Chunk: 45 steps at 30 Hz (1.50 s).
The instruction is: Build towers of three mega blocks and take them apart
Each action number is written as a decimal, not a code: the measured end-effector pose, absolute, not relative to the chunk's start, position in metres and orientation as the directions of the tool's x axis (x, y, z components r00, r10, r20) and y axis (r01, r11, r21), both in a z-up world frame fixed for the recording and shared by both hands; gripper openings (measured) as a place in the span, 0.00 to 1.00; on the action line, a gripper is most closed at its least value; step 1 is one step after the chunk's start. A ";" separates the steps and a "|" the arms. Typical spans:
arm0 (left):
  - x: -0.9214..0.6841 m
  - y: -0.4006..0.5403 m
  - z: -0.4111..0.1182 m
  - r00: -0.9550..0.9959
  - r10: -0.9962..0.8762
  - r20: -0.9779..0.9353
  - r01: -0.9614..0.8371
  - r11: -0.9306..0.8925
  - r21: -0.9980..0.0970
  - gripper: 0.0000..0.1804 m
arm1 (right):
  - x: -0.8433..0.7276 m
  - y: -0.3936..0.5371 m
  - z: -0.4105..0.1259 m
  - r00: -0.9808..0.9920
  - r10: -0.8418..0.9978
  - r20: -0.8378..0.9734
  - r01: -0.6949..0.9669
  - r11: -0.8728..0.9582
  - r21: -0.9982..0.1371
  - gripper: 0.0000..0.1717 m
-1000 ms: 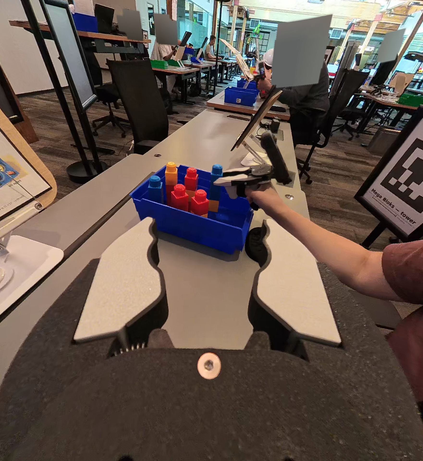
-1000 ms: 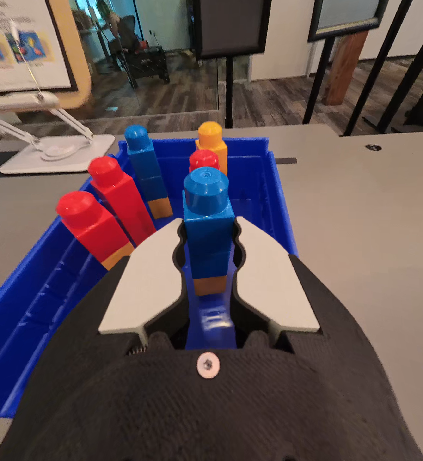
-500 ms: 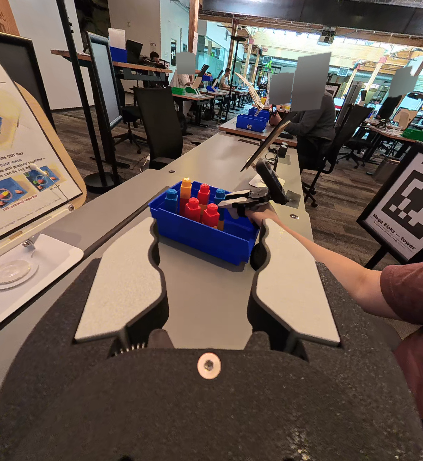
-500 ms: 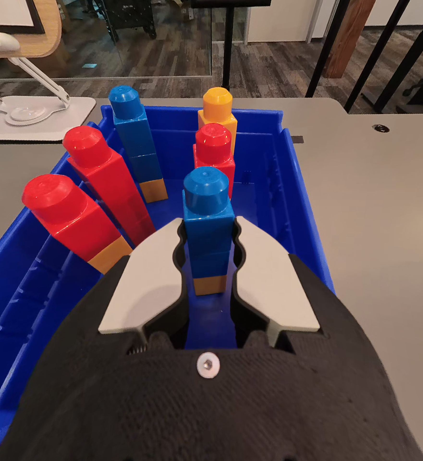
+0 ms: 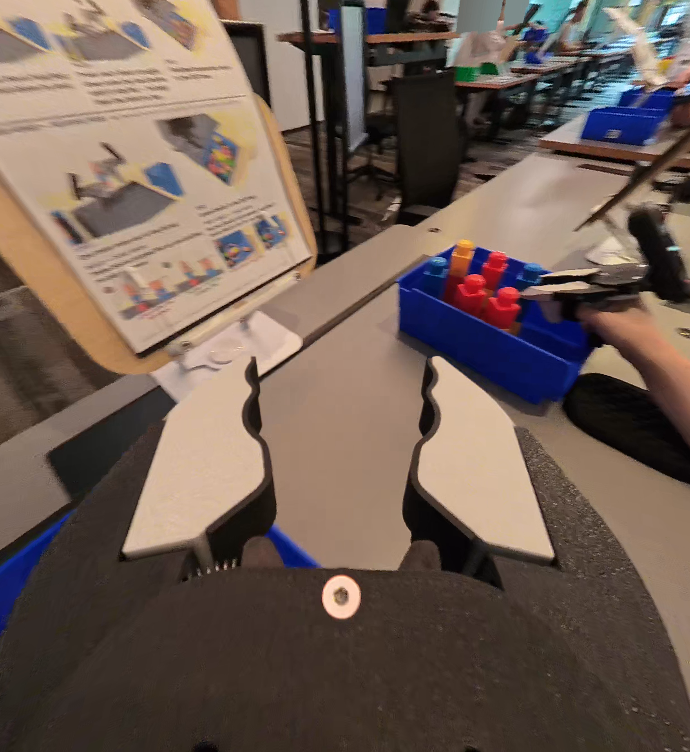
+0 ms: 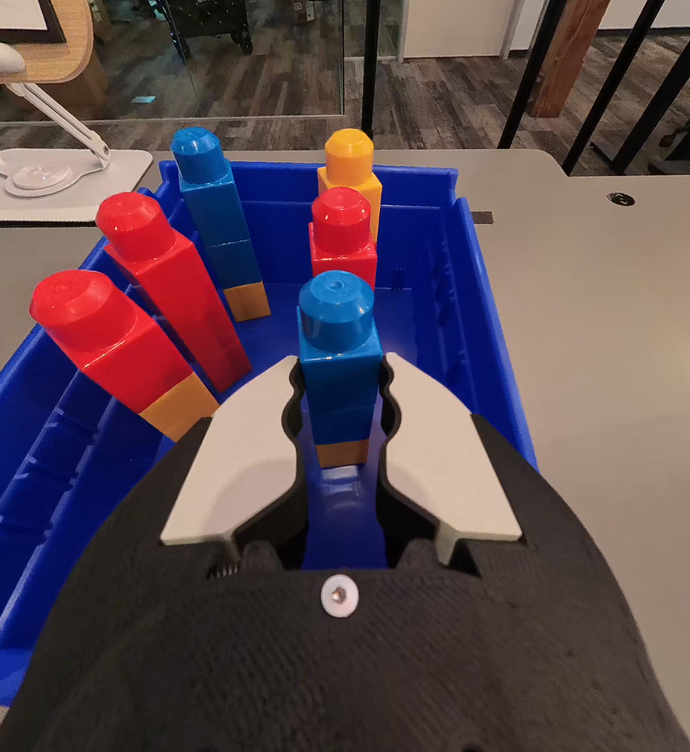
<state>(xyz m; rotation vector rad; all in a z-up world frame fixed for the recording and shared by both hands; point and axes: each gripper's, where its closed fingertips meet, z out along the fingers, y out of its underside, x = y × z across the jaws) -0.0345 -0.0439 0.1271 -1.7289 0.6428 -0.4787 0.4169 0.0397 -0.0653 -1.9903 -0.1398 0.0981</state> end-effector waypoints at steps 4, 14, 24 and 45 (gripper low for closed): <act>-0.068 -0.040 0.118 0.820 -0.570 -0.045 -0.209 -0.226 -0.951 0.43 | 0.419 0.042 -0.064 0.990 0.138 0.038 0.091 -0.401 -0.912 0.21; -0.146 -0.017 0.082 0.932 -0.361 0.021 -0.138 -0.411 -0.901 0.42 | 0.418 0.039 -0.068 0.989 0.148 -0.021 0.044 -0.423 -0.905 0.21; -0.181 0.049 -0.017 0.849 -0.403 -0.341 -0.507 -0.445 -0.738 0.30 | 0.405 0.026 -0.034 0.971 0.238 0.018 0.072 -0.221 -0.973 0.39; -0.161 0.075 -0.134 0.653 -0.616 -0.441 -0.756 -0.486 -0.440 0.36 | 0.381 0.003 0.009 0.918 0.394 -0.045 -0.041 -0.019 -0.999 0.37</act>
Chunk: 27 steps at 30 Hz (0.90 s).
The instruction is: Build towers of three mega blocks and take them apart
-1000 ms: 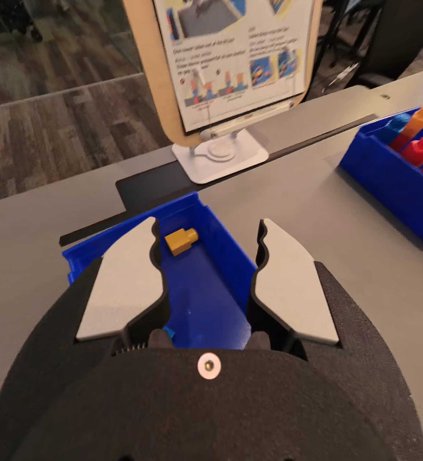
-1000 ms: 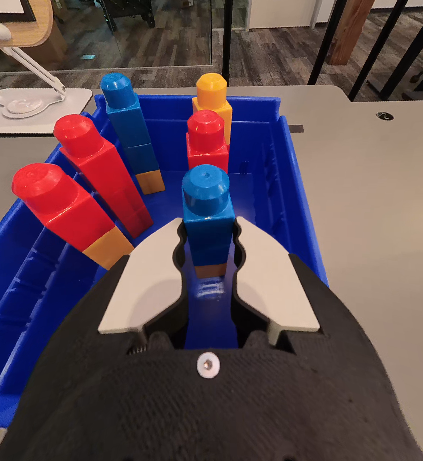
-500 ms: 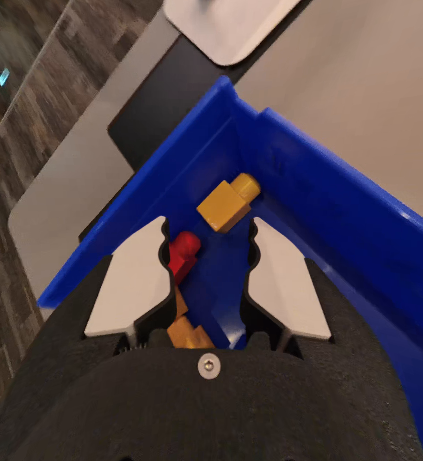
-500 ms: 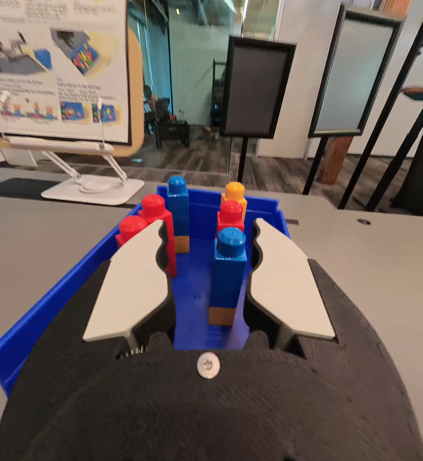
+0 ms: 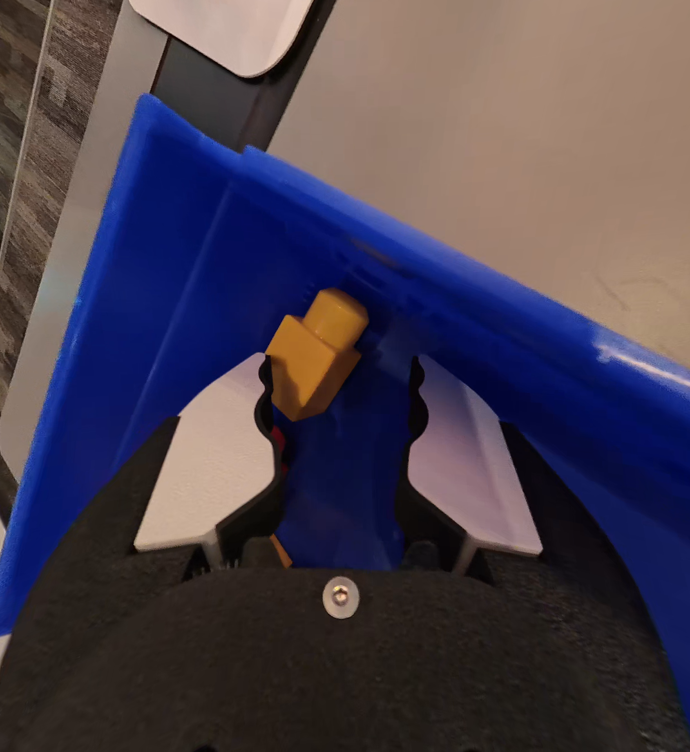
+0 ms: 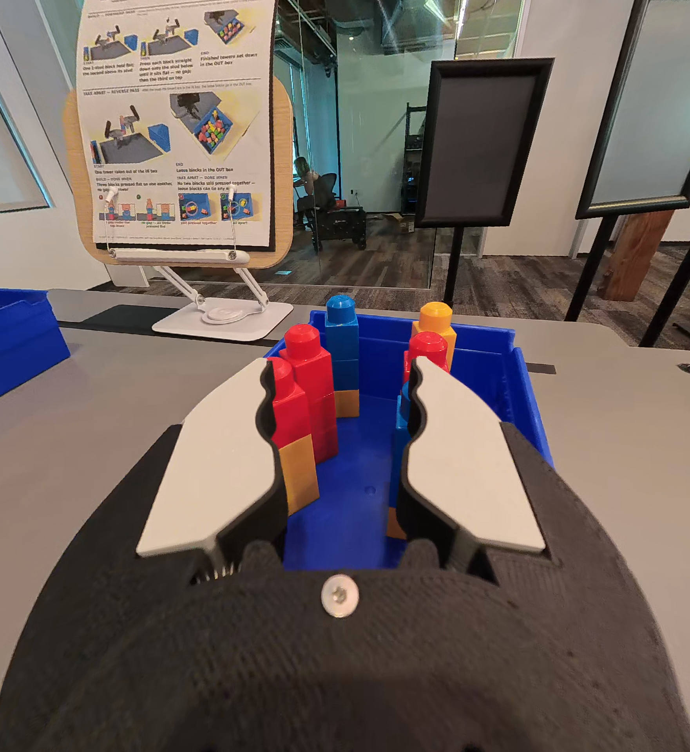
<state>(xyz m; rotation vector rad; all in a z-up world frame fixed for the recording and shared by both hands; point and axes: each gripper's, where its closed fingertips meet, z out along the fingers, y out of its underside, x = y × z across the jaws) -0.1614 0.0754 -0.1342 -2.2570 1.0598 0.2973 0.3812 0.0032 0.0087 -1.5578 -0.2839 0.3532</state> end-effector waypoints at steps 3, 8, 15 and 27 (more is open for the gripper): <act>-0.164 0.068 -0.132 0.685 -0.611 -0.397 -0.726 -0.526 -0.443 0.33 | 0.380 0.003 0.008 0.910 0.408 -0.065 -0.059 -0.027 -0.998 0.37; -0.172 0.048 -0.126 0.703 -0.629 -0.332 -0.709 -0.580 -0.401 0.30 | 0.379 0.002 0.007 0.905 0.419 -0.078 -0.071 -0.032 -0.997 0.36; -0.177 0.065 -0.135 0.811 -0.516 -0.275 -0.583 -0.685 -0.437 0.39 | 0.376 0.003 0.004 0.899 0.430 -0.077 -0.063 -0.048 -0.997 0.36; -0.179 0.047 -0.092 0.867 -0.489 -0.092 -0.453 -0.699 -0.554 0.21 | 0.358 -0.011 0.035 0.877 0.480 -0.030 -0.071 0.067 -0.995 0.31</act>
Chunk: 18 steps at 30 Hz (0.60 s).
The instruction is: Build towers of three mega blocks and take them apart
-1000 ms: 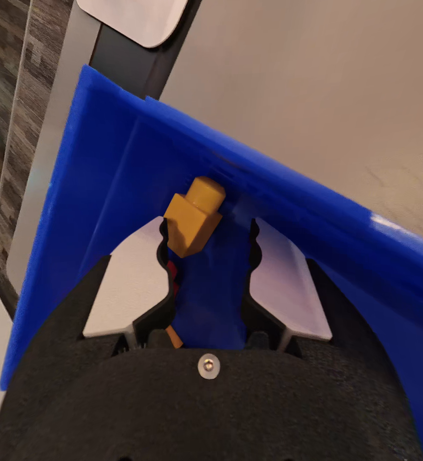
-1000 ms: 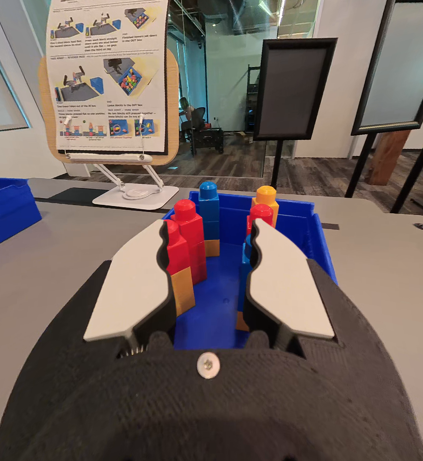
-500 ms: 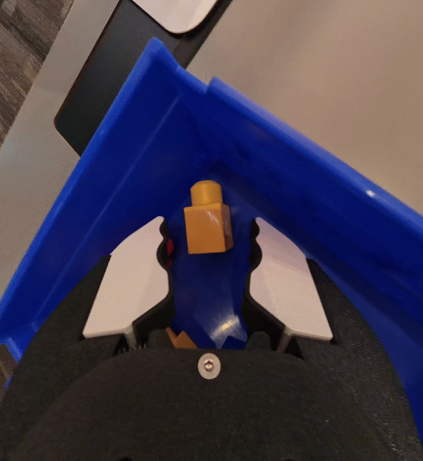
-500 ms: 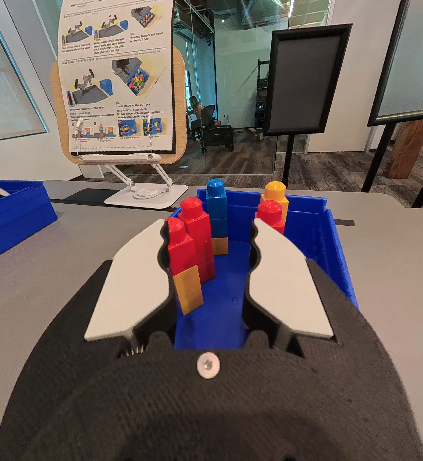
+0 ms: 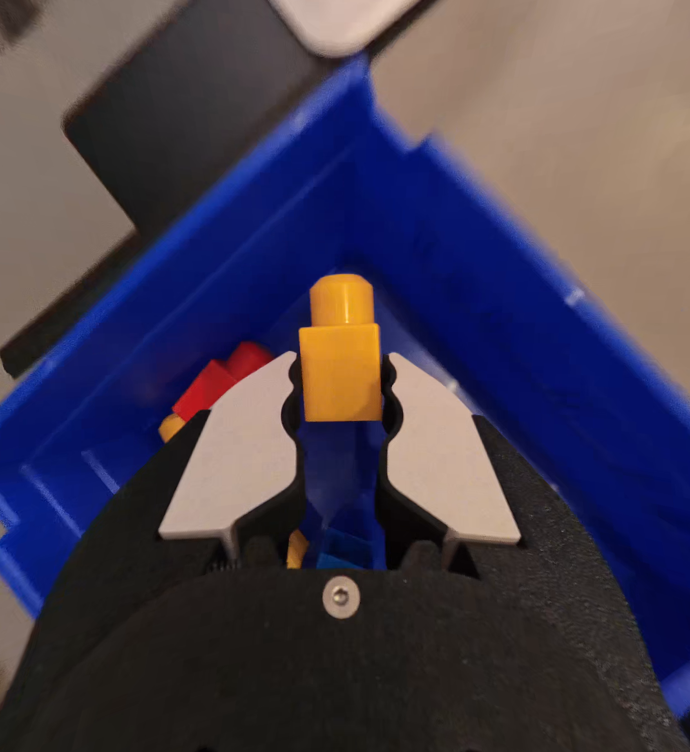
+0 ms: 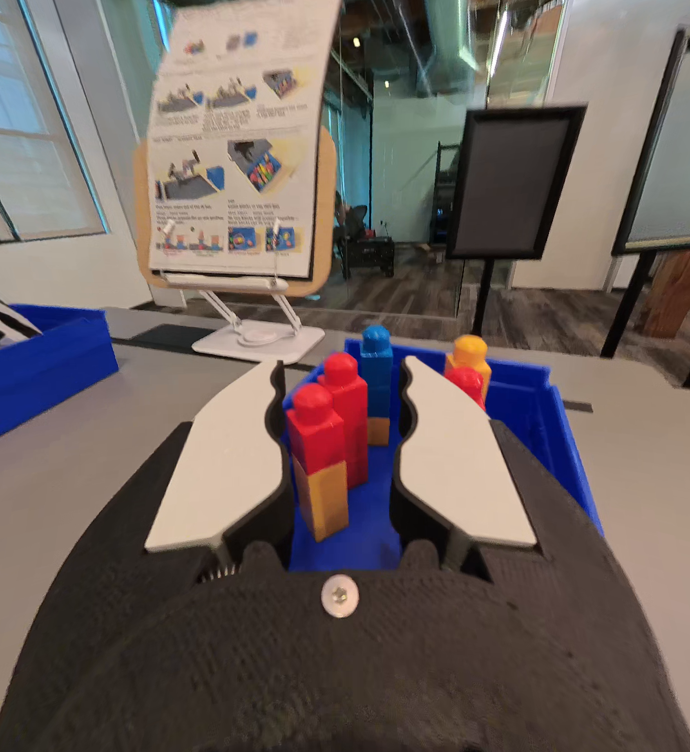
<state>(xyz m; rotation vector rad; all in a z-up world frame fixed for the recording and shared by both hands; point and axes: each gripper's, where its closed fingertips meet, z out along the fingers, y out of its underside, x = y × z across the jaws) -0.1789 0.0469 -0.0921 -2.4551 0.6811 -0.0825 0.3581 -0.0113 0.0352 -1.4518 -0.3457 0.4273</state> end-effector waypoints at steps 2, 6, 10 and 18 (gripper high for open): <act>-0.151 0.040 -0.045 0.830 -0.557 -0.019 -0.408 -0.584 -0.702 0.21 | 0.327 -0.027 0.067 0.822 0.569 0.001 -0.084 0.123 -0.989 0.31; -0.058 -0.010 0.060 0.555 -0.831 -0.036 -0.321 -0.175 -0.931 0.20 | 0.201 -0.074 0.111 0.406 0.914 0.016 -0.089 0.057 -0.994 0.31; 0.007 -0.061 0.132 0.333 -0.941 -0.064 -0.072 0.043 -0.997 0.20 | 0.107 -0.095 0.138 0.052 0.997 -0.059 -0.120 -0.053 -0.991 0.32; 0.039 -0.089 0.149 0.190 -0.981 -0.023 0.035 0.030 -0.999 0.20 | 0.049 -0.081 0.154 -0.218 0.952 -0.216 -0.286 -0.274 -0.918 0.34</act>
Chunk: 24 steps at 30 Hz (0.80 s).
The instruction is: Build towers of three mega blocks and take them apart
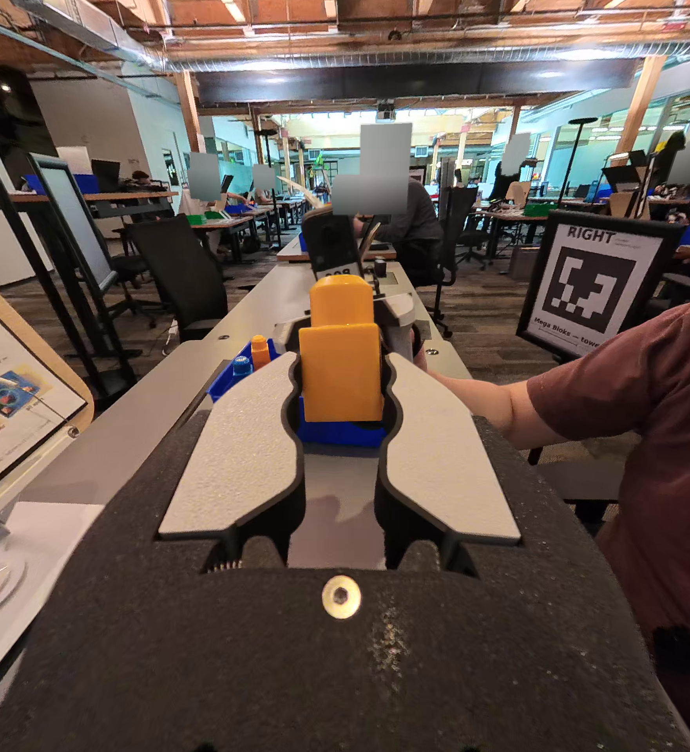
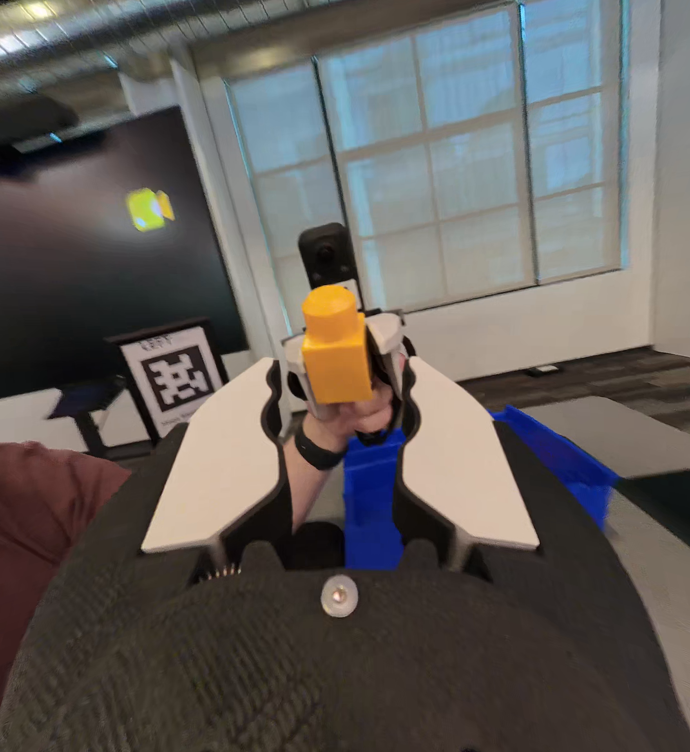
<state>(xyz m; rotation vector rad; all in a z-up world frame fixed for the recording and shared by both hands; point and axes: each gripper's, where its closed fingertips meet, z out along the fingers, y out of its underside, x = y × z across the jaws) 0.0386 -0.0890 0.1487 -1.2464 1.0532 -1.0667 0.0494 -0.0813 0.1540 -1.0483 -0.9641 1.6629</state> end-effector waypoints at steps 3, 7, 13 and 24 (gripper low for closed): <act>0.046 -0.083 0.134 0.202 -0.979 -0.025 -0.035 0.018 -0.999 0.20 | 0.048 -0.080 0.142 -0.273 0.925 -0.264 -0.250 -0.333 -0.909 0.31; 0.053 -0.074 0.127 0.219 -0.976 -0.006 -0.041 -0.003 -0.999 0.20 | 0.050 -0.068 0.126 -0.206 0.942 -0.263 -0.224 -0.307 -0.925 0.27; 0.054 -0.068 0.107 0.222 -0.974 0.041 -0.125 -0.070 -0.990 0.20 | 0.051 -0.067 0.115 -0.206 0.949 -0.239 -0.182 -0.277 -0.943 0.19; 0.060 -0.066 0.097 0.230 -0.972 0.042 -0.179 -0.084 -0.980 0.20 | 0.053 -0.064 0.109 -0.165 0.962 -0.219 -0.121 -0.240 -0.963 0.20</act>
